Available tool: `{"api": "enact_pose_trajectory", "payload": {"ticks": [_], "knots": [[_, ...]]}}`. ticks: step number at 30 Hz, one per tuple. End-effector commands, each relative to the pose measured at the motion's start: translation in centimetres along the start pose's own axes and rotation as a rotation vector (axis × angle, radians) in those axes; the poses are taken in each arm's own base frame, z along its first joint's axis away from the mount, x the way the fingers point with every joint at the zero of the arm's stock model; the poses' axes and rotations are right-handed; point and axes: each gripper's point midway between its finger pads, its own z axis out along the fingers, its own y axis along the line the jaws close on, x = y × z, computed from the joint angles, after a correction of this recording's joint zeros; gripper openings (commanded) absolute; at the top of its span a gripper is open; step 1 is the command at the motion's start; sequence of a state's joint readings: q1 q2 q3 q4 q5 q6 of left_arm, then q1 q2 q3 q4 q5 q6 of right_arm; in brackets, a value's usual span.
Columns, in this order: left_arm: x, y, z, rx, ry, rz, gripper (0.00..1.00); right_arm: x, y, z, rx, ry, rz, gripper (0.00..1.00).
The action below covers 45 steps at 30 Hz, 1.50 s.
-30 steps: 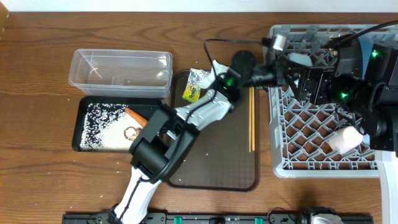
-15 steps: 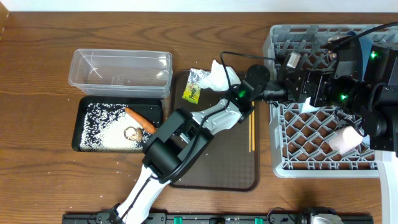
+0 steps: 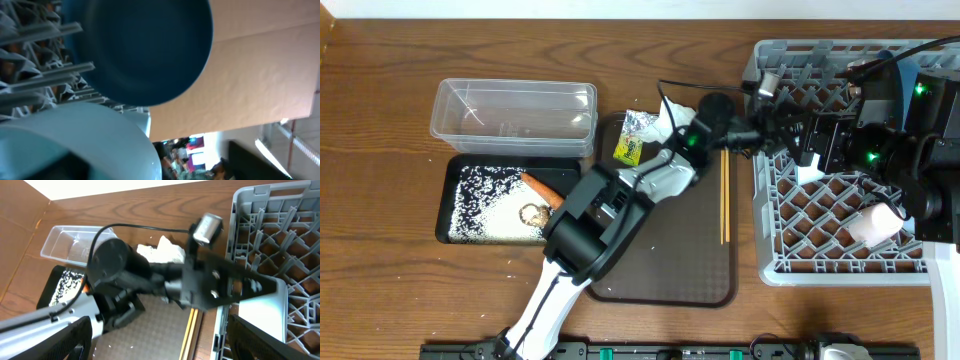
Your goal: Sort waste into correct bins and load items into the dishwasher rack
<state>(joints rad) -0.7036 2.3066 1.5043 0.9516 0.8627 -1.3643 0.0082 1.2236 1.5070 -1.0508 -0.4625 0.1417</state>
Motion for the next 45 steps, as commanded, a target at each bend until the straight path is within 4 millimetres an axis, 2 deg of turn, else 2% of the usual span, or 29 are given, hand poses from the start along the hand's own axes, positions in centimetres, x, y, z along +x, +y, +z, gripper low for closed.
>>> {"api": "enact_pose_trajectory", "payload": {"ticks": [1, 6, 14, 17, 20, 22, 25, 28, 30, 32, 35, 37, 42, 45], "knots": [[-1.4, -1.4, -1.2, 0.040, 0.022, 0.017, 0.98, -0.6, 0.3, -0.6, -0.007, -0.023, 0.006, 0.82], [-2.7, -2.0, -3.3, 0.065, 0.046, 0.042, 0.98, -0.7, 0.3, -0.6, -0.007, -0.027, 0.003, 0.82], [-6.9, -2.0, -8.5, 0.051, 0.013, 0.050, 0.98, -0.6, 0.3, -0.6, -0.007, -0.022, 0.005, 0.83], [-8.6, -3.1, -11.0, 0.052, -0.005, 0.078, 0.98, -0.6, 0.3, -0.6, -0.011, -0.021, 0.004, 0.83], [-10.1, -4.8, -13.6, 0.055, -0.026, 0.137, 0.98, -0.4, 0.7, -0.5, -0.027, -0.015, 0.001, 0.79], [-10.7, -5.9, -14.9, 0.052, -0.037, 0.192, 0.98, -0.1, 1.2, -0.2, -0.038, 0.001, -0.020, 0.76], [-10.9, -6.2, -16.0, -0.002, -0.032, 0.221, 0.98, 0.4, 1.6, 1.0, -0.032, 0.036, -0.040, 0.73], [-10.9, -4.6, -16.8, -0.138, -0.060, 0.221, 0.98, 0.8, 0.6, 2.7, 0.036, 0.076, -0.002, 0.73], [-11.1, -2.1, -18.3, -0.326, -0.127, 0.207, 0.98, 1.1, 0.1, 3.9, 0.056, 0.107, 0.028, 0.73], [-11.1, 1.2, -22.0, -0.655, -0.224, 0.200, 0.98, 1.4, -0.2, 4.8, 0.062, 0.133, 0.060, 0.73], [-10.6, 2.8, -26.1, -1.014, -0.239, 0.365, 0.98, 1.6, -0.7, 5.8, 0.068, 0.157, 0.071, 0.73], [-10.1, 3.2, -26.3, -1.098, -0.186, 0.459, 0.98, 1.6, -0.8, 6.1, 0.069, 0.161, 0.072, 0.75], [-8.2, 5.0, -23.3, -1.119, 0.003, 0.662, 0.98, 1.4, -0.8, 6.2, 0.069, 0.157, 0.071, 0.76], [-8.0, 7.6, -22.6, -1.201, 0.059, 0.729, 0.98, 1.7, -0.9, 6.2, 0.071, 0.166, 0.074, 0.76]]}}
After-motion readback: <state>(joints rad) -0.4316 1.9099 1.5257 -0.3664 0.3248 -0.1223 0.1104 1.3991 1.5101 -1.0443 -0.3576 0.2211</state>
